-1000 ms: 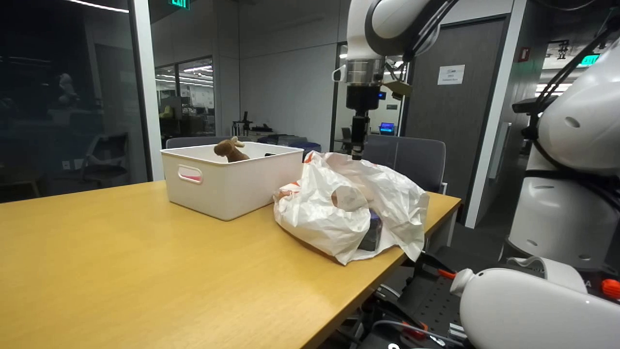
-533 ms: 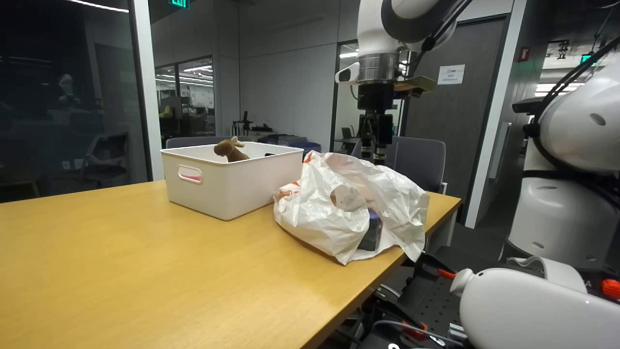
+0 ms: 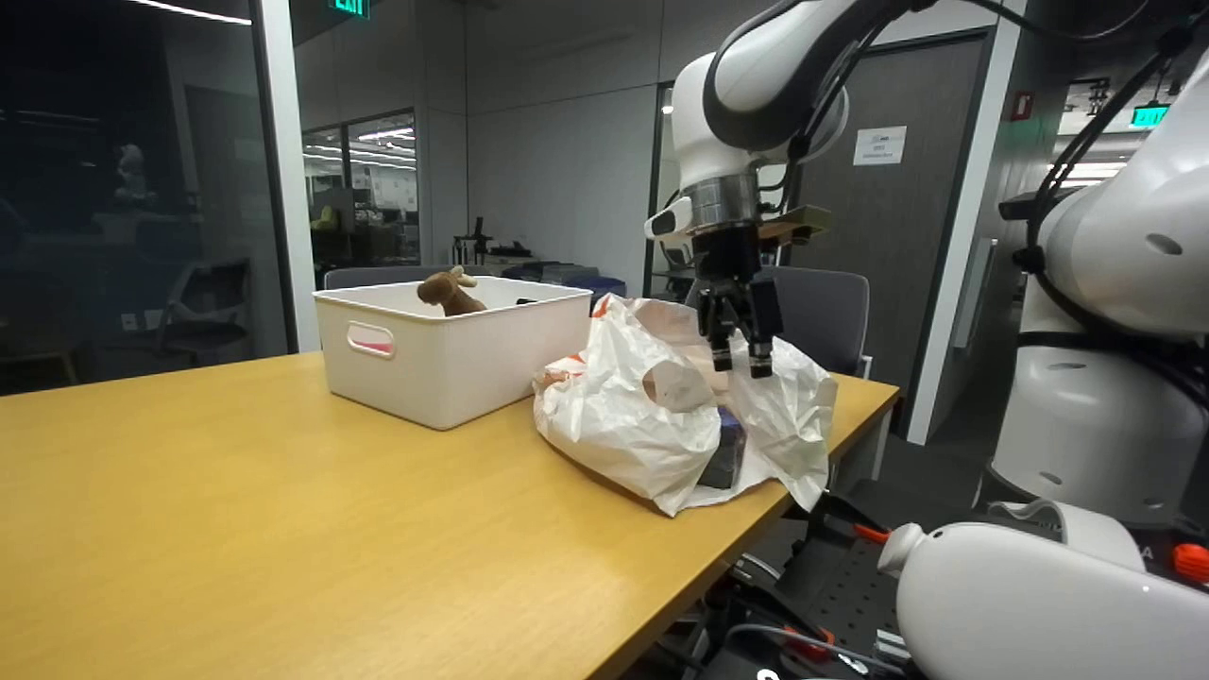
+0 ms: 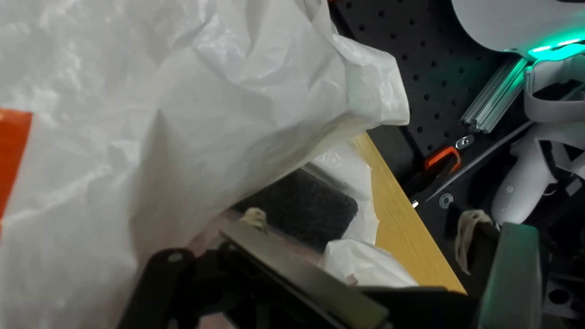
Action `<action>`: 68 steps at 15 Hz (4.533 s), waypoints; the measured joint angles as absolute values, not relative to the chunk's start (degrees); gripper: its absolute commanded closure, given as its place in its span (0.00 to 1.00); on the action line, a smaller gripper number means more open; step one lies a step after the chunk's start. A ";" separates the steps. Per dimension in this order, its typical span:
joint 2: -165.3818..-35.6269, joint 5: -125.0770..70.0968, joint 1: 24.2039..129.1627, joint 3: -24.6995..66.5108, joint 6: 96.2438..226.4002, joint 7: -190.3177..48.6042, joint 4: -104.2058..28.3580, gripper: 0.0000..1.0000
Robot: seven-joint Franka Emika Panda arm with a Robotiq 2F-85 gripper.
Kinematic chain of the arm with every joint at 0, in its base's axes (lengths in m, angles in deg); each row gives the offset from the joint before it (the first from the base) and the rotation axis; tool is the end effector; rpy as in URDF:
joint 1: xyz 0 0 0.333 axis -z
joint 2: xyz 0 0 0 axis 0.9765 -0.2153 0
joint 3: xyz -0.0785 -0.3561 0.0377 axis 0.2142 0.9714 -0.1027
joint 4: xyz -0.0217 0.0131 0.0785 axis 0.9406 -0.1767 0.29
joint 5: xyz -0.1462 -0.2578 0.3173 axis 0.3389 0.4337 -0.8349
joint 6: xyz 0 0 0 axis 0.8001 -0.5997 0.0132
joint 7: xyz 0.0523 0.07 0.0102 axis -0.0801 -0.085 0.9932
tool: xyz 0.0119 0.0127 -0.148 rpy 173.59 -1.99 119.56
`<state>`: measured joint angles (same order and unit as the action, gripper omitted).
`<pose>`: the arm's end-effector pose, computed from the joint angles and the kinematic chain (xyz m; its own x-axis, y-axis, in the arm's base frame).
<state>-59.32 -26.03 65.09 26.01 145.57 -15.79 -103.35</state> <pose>0.3367 0.0202 0.3012 0.5139 0.8445 -0.1508 0.8210 -0.5351 -0.1990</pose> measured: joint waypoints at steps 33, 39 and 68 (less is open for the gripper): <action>-80.32 -10.16 74.12 18.70 169.11 -36.41 -101.68 0.00; -81.53 2.66 74.64 18.10 169.59 -52.07 -101.47 0.26; -84.00 1.38 75.55 17.05 169.06 -48.53 -94.51 0.00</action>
<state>-84.00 1.38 75.55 17.05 169.06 -48.53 -94.51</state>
